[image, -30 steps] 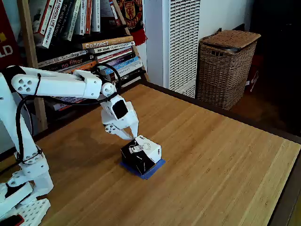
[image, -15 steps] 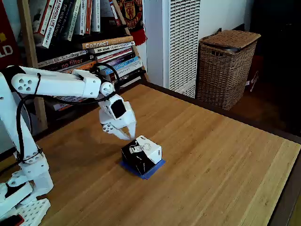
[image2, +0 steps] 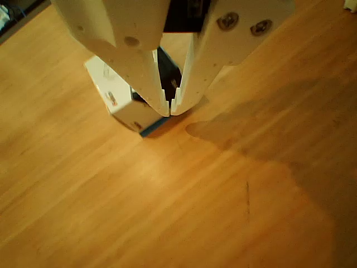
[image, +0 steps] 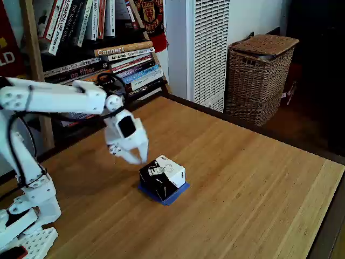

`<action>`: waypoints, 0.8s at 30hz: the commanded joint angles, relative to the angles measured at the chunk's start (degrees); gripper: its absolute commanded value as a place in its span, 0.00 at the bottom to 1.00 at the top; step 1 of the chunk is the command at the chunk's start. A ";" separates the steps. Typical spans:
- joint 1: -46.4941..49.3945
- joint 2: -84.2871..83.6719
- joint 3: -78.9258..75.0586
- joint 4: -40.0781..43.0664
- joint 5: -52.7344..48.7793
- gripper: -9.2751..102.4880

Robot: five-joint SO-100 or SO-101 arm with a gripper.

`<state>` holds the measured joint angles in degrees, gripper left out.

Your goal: Push the box on top of the target

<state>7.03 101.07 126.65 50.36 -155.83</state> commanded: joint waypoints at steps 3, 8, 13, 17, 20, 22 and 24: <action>0.62 2.90 2.37 -2.64 -1.32 0.08; 0.88 2.46 2.72 -4.13 -1.67 0.08; 2.11 2.64 2.99 -3.87 -3.34 0.08; 2.99 2.72 3.34 -3.96 -4.66 0.08; 3.25 2.99 3.78 -4.22 -5.10 0.08; 3.25 2.99 3.87 -4.31 -5.10 0.08; 2.90 2.99 3.87 -3.96 -4.57 0.08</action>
<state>10.20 101.43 130.69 46.76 -160.58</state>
